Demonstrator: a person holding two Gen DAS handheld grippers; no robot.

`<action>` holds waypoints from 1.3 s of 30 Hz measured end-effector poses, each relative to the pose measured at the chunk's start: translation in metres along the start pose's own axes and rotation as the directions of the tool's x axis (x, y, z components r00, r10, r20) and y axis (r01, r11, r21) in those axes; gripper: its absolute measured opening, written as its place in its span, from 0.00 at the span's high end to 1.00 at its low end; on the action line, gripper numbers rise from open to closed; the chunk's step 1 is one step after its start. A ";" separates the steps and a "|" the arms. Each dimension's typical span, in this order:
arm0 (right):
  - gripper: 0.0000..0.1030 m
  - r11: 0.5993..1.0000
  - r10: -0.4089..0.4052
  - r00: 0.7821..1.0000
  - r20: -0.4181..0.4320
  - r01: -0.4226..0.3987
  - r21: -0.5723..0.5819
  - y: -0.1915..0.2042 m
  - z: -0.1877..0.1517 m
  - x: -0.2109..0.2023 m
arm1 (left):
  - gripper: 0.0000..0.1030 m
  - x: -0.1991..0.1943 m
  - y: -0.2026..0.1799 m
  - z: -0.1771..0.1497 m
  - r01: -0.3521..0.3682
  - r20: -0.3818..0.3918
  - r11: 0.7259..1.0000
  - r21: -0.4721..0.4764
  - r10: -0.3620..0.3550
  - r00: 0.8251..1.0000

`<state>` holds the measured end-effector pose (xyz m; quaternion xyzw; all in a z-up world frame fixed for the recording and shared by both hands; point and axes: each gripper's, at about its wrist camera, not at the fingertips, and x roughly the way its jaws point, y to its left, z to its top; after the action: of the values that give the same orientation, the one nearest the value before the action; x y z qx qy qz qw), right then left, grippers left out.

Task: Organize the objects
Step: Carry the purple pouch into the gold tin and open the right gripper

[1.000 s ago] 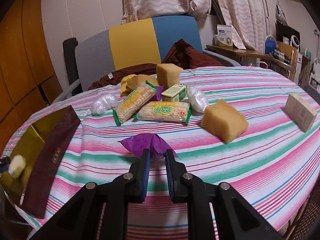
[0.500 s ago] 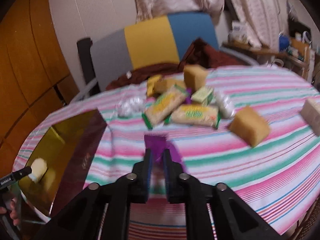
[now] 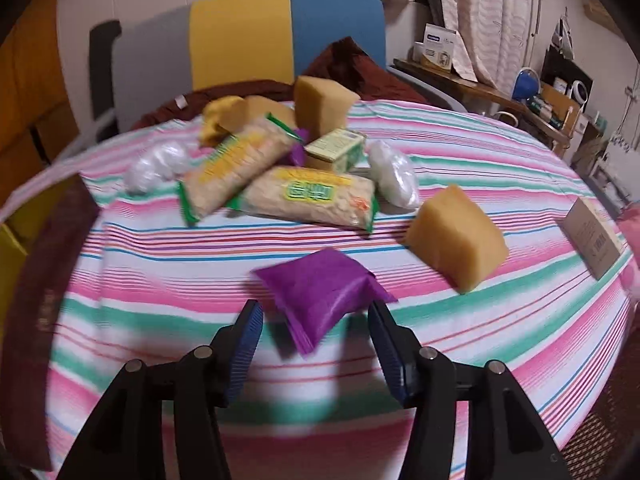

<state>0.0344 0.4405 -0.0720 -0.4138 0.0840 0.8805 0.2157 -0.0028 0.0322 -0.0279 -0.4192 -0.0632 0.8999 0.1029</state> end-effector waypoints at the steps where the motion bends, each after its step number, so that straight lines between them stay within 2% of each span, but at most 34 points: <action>1: 0.46 1.000 -0.003 1.000 0.002 0.003 -0.001 -0.001 0.002 0.002 | 0.09 -0.001 0.001 -0.001 0.001 -0.001 1.000 -0.002 -0.001 1.000; 6: 0.48 0.999 0.046 0.999 0.009 -0.046 -0.003 -0.007 0.012 0.011 | 0.08 -0.003 0.005 -0.004 -0.001 -0.006 1.000 -0.010 0.001 1.000; 7: 0.55 0.998 0.058 0.998 0.007 -0.058 0.005 -0.008 0.012 0.013 | 0.08 -0.003 0.006 -0.004 -0.003 -0.008 1.000 -0.011 0.003 1.000; 10: 0.63 0.998 0.068 0.997 0.026 -0.068 0.001 -0.008 0.009 0.012 | 0.08 -0.001 0.007 -0.004 -0.006 -0.010 1.000 -0.013 0.006 1.000; 16: 0.64 0.996 0.087 0.993 0.082 -0.085 -0.028 -0.002 0.000 -0.004 | 0.08 0.003 0.006 -0.006 -0.004 -0.026 1.000 -0.011 0.004 1.000; 19: 0.64 0.991 0.133 0.985 0.111 -0.133 -0.002 0.001 0.001 -0.022 | 0.08 0.003 0.008 -0.006 -0.017 -0.027 1.000 -0.015 0.016 1.000; 23: 0.64 0.967 0.253 0.952 0.170 -0.249 -0.045 0.031 0.006 -0.064 | 0.08 0.005 0.013 -0.004 -0.056 -0.034 0.998 -0.019 0.055 0.998; 27: 0.64 0.910 0.411 0.889 0.200 -0.389 -0.144 0.080 0.006 -0.108 | 0.08 0.004 0.018 -0.003 -0.059 -0.035 0.997 -0.042 0.058 0.998; 29: 0.64 0.876 0.471 0.864 0.175 -0.436 -0.207 0.108 0.004 -0.122 | 0.08 0.001 0.020 -0.001 -0.058 -0.026 0.997 -0.057 0.057 0.998; 33: 0.64 0.816 0.538 0.839 0.077 -0.496 -0.299 0.165 -0.006 -0.131 | 0.08 -0.007 0.027 0.004 -0.085 0.002 0.993 -0.077 0.085 0.996; 37: 0.63 0.788 0.555 0.831 -0.035 -0.539 -0.296 0.205 -0.014 -0.119 | 0.04 -0.011 0.046 0.008 -0.129 0.013 0.984 -0.125 0.132 0.991; 39: 0.63 0.790 0.542 0.836 -0.087 -0.542 -0.287 0.220 -0.020 -0.109 | 0.04 -0.011 0.053 0.009 -0.148 0.011 0.978 -0.147 0.151 0.988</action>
<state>0.0108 0.2033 -0.0079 -0.4000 0.0647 0.9075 -0.1109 -0.0096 -0.0226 -0.0244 -0.4191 -0.0983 0.9026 0.0032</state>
